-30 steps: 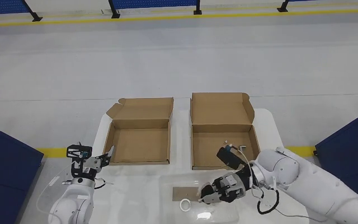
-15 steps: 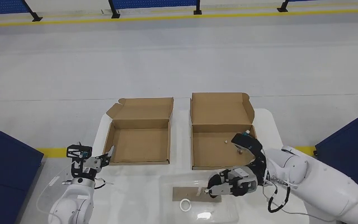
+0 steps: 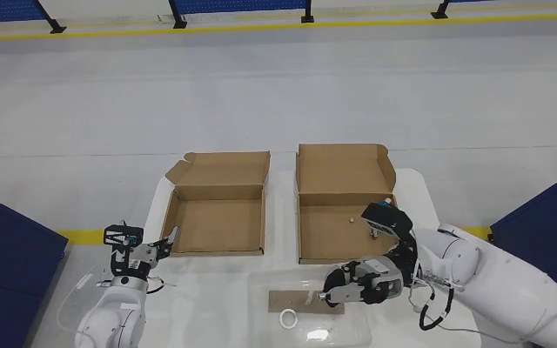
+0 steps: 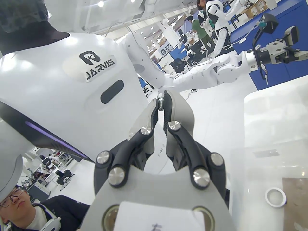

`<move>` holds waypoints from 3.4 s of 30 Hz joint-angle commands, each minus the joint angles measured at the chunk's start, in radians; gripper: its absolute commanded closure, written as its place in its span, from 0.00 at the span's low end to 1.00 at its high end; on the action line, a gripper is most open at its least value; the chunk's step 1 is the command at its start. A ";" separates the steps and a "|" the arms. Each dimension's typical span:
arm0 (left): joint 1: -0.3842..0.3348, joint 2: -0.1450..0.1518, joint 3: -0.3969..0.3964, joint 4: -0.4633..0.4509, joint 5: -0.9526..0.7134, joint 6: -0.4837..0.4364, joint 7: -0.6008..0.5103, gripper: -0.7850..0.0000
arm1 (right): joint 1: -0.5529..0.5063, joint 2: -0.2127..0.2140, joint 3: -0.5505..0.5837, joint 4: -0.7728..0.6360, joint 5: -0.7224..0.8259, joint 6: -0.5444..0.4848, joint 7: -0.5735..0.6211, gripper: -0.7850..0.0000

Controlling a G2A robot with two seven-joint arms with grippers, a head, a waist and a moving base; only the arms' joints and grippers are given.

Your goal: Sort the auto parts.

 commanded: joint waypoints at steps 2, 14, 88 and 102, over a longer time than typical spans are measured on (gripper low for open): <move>0.000 0.000 0.000 0.000 0.000 0.000 0.000 0.00 | -0.007 -0.003 0.011 -0.014 0.009 0.000 -0.026 1.00; 0.000 0.000 0.000 0.000 0.000 0.000 0.000 0.00 | -0.063 -0.016 0.127 -0.135 0.230 0.000 0.000 1.00; 0.000 0.000 0.000 0.000 0.000 0.000 0.000 0.00 | -0.288 -0.174 0.363 -0.230 0.719 0.346 -0.010 1.00; 0.000 0.000 0.000 0.000 0.000 0.000 0.000 0.00 | -0.343 -0.196 0.464 -0.239 0.504 0.463 -0.067 1.00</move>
